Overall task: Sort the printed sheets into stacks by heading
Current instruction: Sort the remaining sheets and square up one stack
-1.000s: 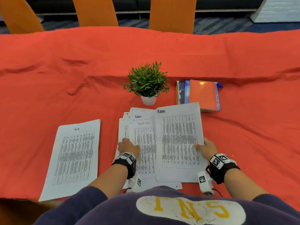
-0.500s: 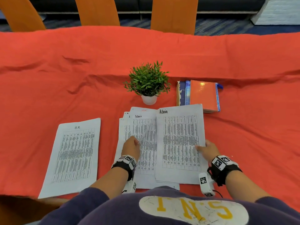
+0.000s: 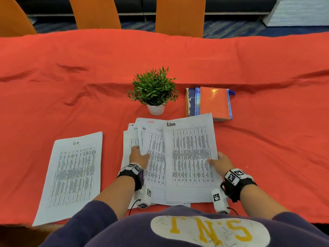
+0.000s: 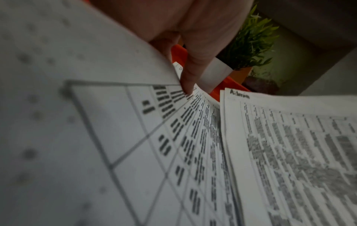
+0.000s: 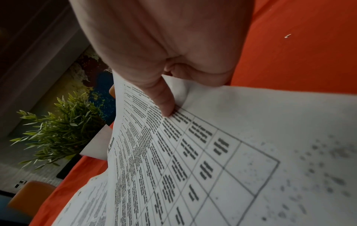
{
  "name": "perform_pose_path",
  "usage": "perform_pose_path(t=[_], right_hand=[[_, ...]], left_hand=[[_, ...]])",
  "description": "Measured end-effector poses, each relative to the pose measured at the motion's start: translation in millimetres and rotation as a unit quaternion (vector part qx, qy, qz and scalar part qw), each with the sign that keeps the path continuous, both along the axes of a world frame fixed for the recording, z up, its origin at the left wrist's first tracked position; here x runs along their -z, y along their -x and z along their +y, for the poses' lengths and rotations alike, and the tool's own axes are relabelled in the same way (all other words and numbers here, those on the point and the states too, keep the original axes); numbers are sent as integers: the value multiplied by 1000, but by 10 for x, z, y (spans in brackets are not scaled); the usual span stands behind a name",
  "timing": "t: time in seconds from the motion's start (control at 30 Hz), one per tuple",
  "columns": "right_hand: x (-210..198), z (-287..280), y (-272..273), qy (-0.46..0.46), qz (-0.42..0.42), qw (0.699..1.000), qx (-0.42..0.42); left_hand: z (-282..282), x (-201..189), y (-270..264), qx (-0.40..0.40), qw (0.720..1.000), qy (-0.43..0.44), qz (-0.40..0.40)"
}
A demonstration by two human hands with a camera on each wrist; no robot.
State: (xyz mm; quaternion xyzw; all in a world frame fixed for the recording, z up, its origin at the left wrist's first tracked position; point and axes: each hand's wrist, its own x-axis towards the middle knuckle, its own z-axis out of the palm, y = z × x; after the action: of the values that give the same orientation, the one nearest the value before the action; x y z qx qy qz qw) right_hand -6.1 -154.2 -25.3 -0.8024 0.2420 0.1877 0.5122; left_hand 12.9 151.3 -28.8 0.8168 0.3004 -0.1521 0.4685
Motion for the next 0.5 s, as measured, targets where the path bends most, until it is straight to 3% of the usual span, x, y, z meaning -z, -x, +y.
perform_pose_path(t=[0.07, 0.33, 0.5], right_hand=[[10, -9, 2, -5, -3, 1000, 2], [-2, -376, -73, 13, -22, 997, 73], [-162, -596, -167, 5, -55, 991, 122]], left_hand=[[-16, -76, 12, 21, 999, -25, -5], [261, -829, 103, 35, 983, -104, -148], [534, -1184, 12, 41, 974, -60, -216]])
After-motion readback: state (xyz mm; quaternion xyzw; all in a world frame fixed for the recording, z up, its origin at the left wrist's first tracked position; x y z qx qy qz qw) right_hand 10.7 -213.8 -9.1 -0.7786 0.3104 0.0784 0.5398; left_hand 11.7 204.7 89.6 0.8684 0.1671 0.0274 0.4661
